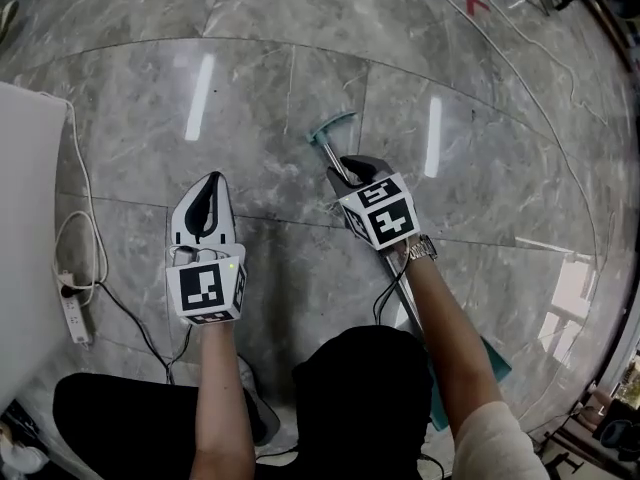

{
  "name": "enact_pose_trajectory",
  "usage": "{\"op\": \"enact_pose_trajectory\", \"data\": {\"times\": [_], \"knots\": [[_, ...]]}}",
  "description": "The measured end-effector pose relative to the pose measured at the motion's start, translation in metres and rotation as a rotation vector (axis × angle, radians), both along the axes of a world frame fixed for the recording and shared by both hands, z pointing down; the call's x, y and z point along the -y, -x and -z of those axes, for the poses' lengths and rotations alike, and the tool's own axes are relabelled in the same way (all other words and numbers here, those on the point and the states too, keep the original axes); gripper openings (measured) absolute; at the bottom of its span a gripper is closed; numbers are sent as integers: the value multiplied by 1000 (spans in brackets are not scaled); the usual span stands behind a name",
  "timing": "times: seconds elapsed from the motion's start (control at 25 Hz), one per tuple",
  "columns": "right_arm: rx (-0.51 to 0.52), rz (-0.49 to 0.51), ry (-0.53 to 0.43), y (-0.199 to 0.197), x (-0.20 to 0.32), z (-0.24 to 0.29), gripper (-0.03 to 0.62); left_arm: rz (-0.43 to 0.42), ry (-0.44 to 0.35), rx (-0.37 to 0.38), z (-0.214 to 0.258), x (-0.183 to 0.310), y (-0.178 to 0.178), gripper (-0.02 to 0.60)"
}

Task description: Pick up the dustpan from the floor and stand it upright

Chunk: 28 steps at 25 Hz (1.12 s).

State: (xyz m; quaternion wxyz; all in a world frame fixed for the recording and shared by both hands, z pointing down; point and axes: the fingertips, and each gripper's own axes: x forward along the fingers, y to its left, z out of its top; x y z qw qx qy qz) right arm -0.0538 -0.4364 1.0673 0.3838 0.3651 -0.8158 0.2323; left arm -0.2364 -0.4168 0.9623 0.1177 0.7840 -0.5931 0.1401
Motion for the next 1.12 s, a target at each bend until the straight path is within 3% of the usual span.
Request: {"op": "enact_pose_trajectory", "data": {"times": [0.16, 0.28, 0.44, 0.72, 0.84, 1.0, 1.12], "knots": [[-28, -40, 22, -8, 9, -37, 94, -58, 84, 27, -43, -15, -31, 8], [-45, -37, 29, -9, 19, -51, 94, -101, 96, 45, -52, -25, -42, 8], [-59, -11, 44, -4, 21, -63, 94, -93, 105, 59, -56, -31, -33, 8], [-82, -55, 38, -2, 29, -79, 94, -95, 92, 46, -52, -24, -30, 8], [-48, -109, 7, -4, 32, -69, 94, -113, 80, 68, -47, -19, -32, 8], [-33, -104, -32, -2, 26, -33, 94, -120, 39, 83, -25, -9, -28, 8], [-33, -113, -50, -9, 23, 17, 92, -190, 15, 139, 3, 5, -35, 8]]}}
